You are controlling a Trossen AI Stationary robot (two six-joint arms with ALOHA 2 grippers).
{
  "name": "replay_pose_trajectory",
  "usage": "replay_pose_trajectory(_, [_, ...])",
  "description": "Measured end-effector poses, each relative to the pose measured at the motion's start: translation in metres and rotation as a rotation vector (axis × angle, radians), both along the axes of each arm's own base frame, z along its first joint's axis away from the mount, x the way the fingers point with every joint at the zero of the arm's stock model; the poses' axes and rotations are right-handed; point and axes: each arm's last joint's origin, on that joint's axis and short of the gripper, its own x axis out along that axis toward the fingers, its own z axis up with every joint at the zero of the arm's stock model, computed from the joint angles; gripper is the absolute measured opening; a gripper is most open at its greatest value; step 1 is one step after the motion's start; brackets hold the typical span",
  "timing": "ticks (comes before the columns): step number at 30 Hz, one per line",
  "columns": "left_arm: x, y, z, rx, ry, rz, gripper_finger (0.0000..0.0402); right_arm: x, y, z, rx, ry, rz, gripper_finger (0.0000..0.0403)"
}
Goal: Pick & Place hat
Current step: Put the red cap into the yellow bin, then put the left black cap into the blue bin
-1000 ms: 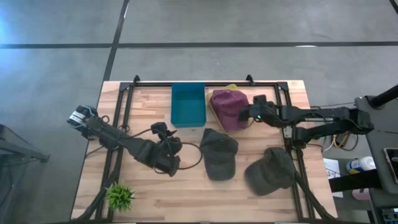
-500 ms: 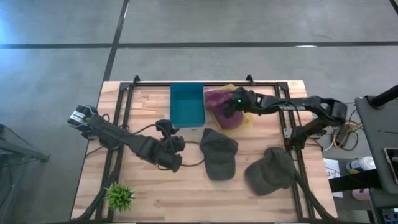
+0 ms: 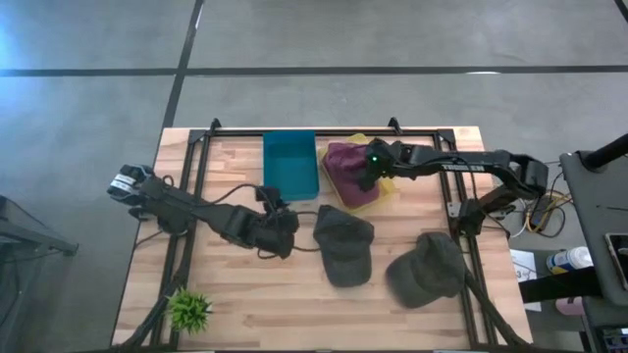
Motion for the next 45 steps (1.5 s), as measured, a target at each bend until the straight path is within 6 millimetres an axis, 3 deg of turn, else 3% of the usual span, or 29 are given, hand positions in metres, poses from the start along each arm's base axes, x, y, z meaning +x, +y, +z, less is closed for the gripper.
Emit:
replay_pose_trajectory(7, [0.023, 0.000, 0.003, -0.307, -0.089, -0.290, 0.0178, -0.019, 0.021, 0.041, -0.044, -0.016, 0.108, 0.0114])
replay_pose_trajectory(11, [0.027, 0.000, -0.001, -0.297, -0.129, -0.353, 0.0178, -0.033, 0.050, 0.059, 0.024, -0.103, 0.154, 0.0114])
replay_pose_trajectory(16, [0.028, 0.004, -0.011, -0.297, -0.164, -0.351, 0.0178, -0.043, 0.098, 0.057, 0.222, -0.209, 0.181, 0.0114])
replay_pose_trajectory(20, [0.028, 0.004, -0.018, -0.282, -0.178, -0.368, 0.0178, -0.046, 0.146, 0.043, 0.313, -0.239, 0.252, 0.0114])
replay_pose_trajectory(30, [0.041, 0.015, -0.031, -0.130, -0.130, -0.470, 0.0178, -0.057, 0.239, -0.003, 0.827, -0.565, 0.034, 0.0114])
replay_pose_trajectory(36, [0.060, 0.032, -0.048, -0.070, -0.096, -0.481, 0.0178, -0.047, 0.274, -0.039, 0.946, -0.565, -0.050, 0.0114])
replay_pose_trajectory(45, [0.070, 0.042, -0.071, -0.154, -0.045, -0.482, 0.0178, -0.012, 0.312, -0.070, 1.004, -0.552, -0.106, 0.0114])
